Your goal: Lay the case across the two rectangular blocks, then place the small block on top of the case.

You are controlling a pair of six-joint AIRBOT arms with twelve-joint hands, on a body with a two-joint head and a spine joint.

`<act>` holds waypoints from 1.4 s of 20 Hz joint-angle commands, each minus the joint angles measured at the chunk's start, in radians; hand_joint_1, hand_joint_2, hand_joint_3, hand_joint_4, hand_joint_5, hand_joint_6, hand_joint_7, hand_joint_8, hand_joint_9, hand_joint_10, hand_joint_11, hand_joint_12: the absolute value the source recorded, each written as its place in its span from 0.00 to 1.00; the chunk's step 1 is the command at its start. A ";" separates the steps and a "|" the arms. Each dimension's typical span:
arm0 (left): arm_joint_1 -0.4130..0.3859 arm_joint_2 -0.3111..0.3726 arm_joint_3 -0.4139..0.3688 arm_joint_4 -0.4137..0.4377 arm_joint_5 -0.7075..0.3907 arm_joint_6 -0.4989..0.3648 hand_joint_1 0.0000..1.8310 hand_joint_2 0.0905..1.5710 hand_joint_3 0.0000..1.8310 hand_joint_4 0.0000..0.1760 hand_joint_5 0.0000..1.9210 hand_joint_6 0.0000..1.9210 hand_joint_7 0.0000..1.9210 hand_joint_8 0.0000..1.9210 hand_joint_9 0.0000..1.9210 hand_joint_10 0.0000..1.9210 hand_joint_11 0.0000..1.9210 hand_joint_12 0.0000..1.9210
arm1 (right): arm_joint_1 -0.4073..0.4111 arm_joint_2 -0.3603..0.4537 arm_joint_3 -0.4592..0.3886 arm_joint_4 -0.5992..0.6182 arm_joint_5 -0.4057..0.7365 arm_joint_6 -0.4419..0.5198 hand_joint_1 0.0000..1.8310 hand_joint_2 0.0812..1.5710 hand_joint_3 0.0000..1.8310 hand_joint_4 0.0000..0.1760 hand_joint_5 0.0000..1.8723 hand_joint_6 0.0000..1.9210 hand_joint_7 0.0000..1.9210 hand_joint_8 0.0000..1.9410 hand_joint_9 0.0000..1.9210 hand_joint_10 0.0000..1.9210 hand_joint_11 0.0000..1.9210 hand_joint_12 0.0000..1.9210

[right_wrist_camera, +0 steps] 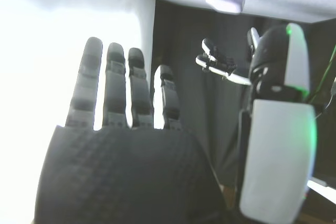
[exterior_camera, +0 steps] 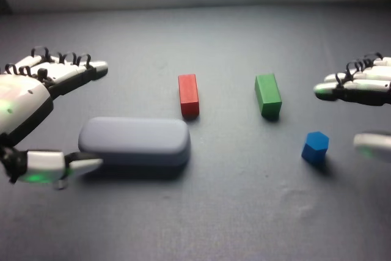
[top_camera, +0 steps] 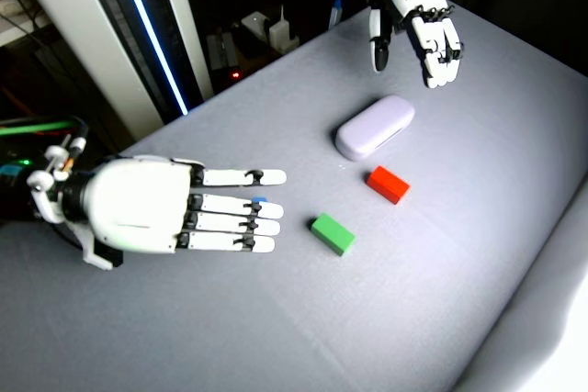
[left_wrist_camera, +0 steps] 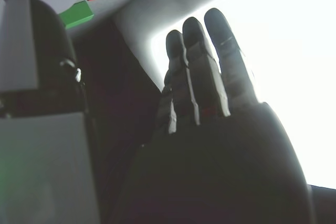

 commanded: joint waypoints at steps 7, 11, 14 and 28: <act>-0.038 -0.026 0.032 0.026 -0.038 -0.003 0.38 0.54 0.00 0.55 0.15 0.00 0.14 0.00 0.15 0.00 0.00 0.32 | 0.002 0.014 -0.004 0.031 0.124 0.002 0.02 0.94 0.00 0.03 0.20 0.00 0.15 0.00 0.18 0.01 0.10 0.38; -0.085 -0.056 0.068 0.058 0.058 -0.003 0.42 0.50 0.00 0.66 0.16 0.00 0.18 0.00 0.18 0.01 0.00 0.37 | -0.003 0.015 -0.004 0.037 0.124 0.000 0.02 0.94 0.00 0.07 0.20 0.00 0.15 0.00 0.18 0.00 0.09 0.37; -0.142 -0.096 0.123 0.094 0.185 -0.003 0.47 0.49 0.00 0.73 0.15 0.00 0.17 0.00 0.19 0.00 0.00 0.41 | -0.005 0.015 -0.004 0.037 0.125 0.000 0.02 0.93 0.00 0.13 0.20 0.00 0.14 0.00 0.18 0.00 0.10 0.37; -0.246 -0.214 0.267 0.025 0.479 0.166 0.67 0.57 0.00 0.00 0.45 0.01 0.52 0.03 0.51 0.15 0.30 0.67 | -0.014 0.015 -0.007 0.037 0.125 0.000 0.04 0.94 0.00 0.12 0.19 0.00 0.14 0.00 0.17 0.00 0.06 0.40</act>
